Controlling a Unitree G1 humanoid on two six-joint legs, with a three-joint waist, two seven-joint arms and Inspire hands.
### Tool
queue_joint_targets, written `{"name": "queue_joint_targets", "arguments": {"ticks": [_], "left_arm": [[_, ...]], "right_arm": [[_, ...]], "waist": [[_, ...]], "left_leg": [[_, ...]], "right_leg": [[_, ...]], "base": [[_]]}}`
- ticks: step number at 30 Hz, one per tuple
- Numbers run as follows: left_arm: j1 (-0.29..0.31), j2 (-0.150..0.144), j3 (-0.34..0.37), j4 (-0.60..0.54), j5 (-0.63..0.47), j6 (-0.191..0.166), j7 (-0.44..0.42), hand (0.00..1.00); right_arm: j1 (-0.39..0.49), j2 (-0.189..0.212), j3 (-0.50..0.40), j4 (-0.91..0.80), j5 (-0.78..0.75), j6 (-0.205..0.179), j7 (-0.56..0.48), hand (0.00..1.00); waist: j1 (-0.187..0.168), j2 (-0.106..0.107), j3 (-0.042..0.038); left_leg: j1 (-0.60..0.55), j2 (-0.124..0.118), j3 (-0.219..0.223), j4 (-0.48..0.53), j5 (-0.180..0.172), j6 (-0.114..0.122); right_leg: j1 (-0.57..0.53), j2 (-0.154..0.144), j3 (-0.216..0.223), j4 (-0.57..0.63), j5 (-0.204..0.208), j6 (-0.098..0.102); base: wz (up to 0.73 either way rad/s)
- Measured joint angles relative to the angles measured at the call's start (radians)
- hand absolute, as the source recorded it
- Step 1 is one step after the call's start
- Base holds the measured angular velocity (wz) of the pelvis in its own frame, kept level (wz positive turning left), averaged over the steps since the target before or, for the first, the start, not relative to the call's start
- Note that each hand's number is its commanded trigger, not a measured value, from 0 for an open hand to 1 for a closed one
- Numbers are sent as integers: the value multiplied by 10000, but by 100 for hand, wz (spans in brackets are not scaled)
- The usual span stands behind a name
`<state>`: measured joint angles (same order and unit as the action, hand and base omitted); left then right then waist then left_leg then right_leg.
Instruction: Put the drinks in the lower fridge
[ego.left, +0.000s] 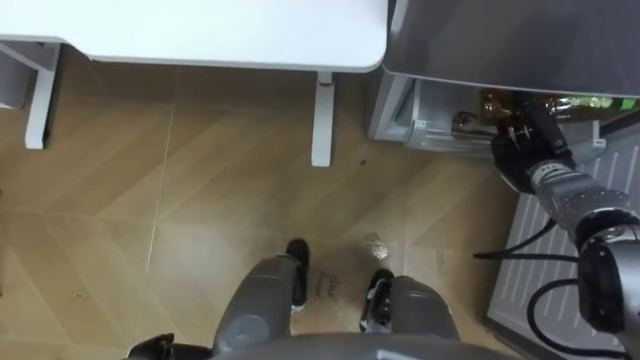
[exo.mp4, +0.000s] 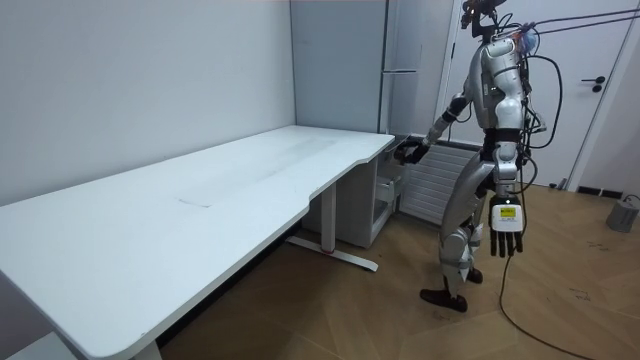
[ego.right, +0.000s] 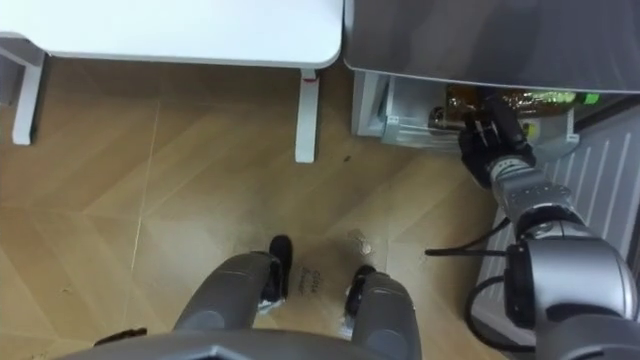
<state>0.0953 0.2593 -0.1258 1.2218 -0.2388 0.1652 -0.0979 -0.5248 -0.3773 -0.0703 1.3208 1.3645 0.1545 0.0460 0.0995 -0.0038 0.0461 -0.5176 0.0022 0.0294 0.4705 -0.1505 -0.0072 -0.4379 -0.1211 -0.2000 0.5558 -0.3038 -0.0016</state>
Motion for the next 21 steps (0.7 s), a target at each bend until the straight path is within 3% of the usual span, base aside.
{"name": "queue_joint_targets", "arguments": {"ticks": [1,2,3,4,12,21], "left_arm": [[-23,0,0,0,0,-8,0,0],[-42,0,0,1,0,-9,0,0],[-86,0,0,1,2,-15,5,0],[-107,0,1,3,6,-22,18,0],[-122,0,3,18,168,-22,39,0],[-160,0,-178,29,169,-12,83,0]], "right_arm": [[1,-19,0,11,-3,0,-35,100],[1,-32,0,13,-3,0,-52,50],[0,-62,0,14,-4,0,-99,50],[0,-82,0,14,-5,0,-116,0],[-239,-225,42,15,0,-2,-130,0],[-345,-309,92,134,-1,-7,-234,0]], "waist": [[55,1,1],[89,2,1],[155,4,0],[180,5,0],[191,13,-2],[431,87,19]], "left_leg": [[-12,0,-2,-1,1,-1],[-19,0,-2,-1,1,-1],[-34,-4,-8,-3,1,-1],[-49,-11,-21,-10,1,-1],[-138,-12,-30,-32,1,-2],[-140,-17,-47,-27,2,-3]], "right_leg": [[-8,0,-7,-3,0,-1],[-14,0,-9,-4,0,-1],[-24,-2,-14,-7,0,-1],[-31,-5,-27,-13,-1,0],[-107,-3,-37,-34,-4,2],[-95,-10,-65,-25,-7,-1]], "base": [[0],[0],[0],[3],[0],[0]]}}
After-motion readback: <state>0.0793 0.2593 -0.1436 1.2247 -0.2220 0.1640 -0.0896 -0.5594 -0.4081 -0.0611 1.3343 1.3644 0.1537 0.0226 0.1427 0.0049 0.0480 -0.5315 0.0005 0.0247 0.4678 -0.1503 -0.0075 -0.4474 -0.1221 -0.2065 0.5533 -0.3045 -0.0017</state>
